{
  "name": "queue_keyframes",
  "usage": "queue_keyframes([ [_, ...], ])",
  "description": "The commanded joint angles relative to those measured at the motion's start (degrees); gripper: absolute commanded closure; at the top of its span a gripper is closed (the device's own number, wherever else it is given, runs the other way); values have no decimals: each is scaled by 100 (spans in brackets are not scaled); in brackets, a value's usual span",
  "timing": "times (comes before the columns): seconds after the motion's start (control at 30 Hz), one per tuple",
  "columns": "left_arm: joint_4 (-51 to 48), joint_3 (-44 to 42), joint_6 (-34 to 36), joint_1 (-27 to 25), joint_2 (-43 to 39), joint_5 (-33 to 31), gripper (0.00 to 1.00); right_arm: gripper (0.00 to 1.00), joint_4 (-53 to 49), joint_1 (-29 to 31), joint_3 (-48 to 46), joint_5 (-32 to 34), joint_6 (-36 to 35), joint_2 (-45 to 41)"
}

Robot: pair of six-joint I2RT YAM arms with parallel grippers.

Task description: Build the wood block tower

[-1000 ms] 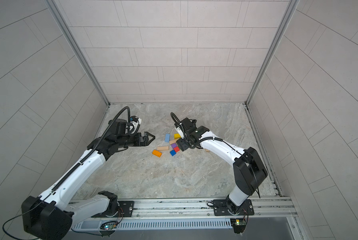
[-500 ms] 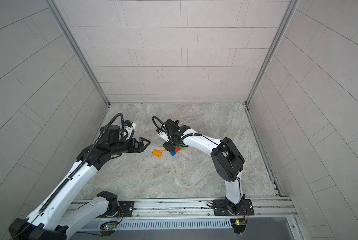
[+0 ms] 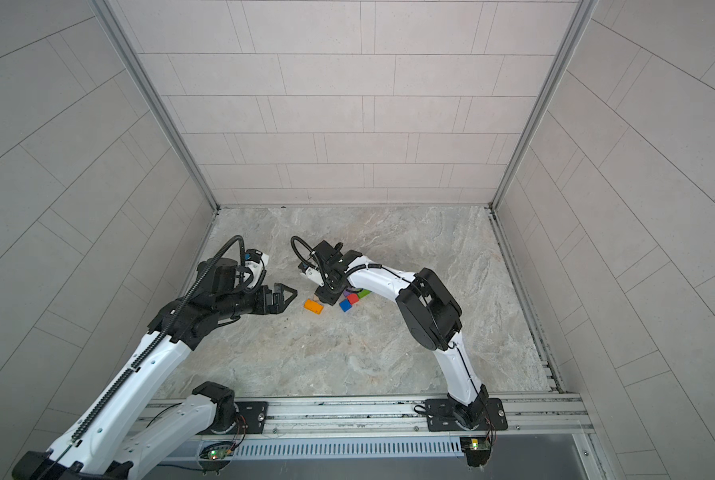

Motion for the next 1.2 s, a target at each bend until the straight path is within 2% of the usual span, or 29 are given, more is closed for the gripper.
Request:
queue_keyframes([
  [0.0, -53, -31, 106, 29, -50, -40, 0, 55, -134, 30, 50, 2, -188, 101],
  [0.77, -29, -60, 76, 26, -83, -26, 0, 52, 11, -94, -81, 42, -185, 318],
  [0.93, -29, -45, 86, 33, -52, -29, 0, 47, 1, -102, -9, 72, -228, 351],
  [1.03, -31, -48, 100, 31, -68, -47, 0, 36, -121, -109, 85, 126, -254, 470],
  [1.17, -33, -58, 96, 33, -71, -53, 0, 37, -121, -111, 43, 108, -250, 476],
])
